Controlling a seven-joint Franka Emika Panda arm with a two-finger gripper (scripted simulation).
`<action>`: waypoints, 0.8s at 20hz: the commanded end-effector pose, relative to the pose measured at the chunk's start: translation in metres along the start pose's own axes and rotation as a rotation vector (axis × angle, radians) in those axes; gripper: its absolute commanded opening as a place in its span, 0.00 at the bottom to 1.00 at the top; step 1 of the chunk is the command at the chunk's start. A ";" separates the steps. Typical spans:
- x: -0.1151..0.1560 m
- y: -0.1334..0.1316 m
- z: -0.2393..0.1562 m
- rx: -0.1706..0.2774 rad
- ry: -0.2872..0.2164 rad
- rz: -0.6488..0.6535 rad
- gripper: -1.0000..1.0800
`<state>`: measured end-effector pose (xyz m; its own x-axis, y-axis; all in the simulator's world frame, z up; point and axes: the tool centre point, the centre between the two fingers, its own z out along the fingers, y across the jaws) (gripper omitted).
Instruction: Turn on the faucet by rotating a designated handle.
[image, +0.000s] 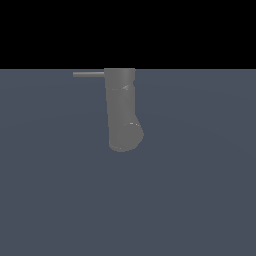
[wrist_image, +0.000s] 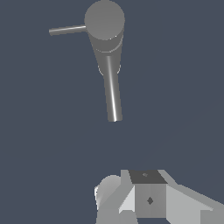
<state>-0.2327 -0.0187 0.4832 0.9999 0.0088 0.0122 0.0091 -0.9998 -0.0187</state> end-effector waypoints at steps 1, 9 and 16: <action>0.007 -0.002 0.001 0.011 -0.002 0.025 0.00; 0.042 -0.012 0.010 0.058 -0.017 0.158 0.00; 0.082 -0.026 0.025 0.095 -0.041 0.316 0.00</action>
<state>-0.1597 0.0049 0.4628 0.9632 -0.2656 -0.0407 -0.2684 -0.9578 -0.1023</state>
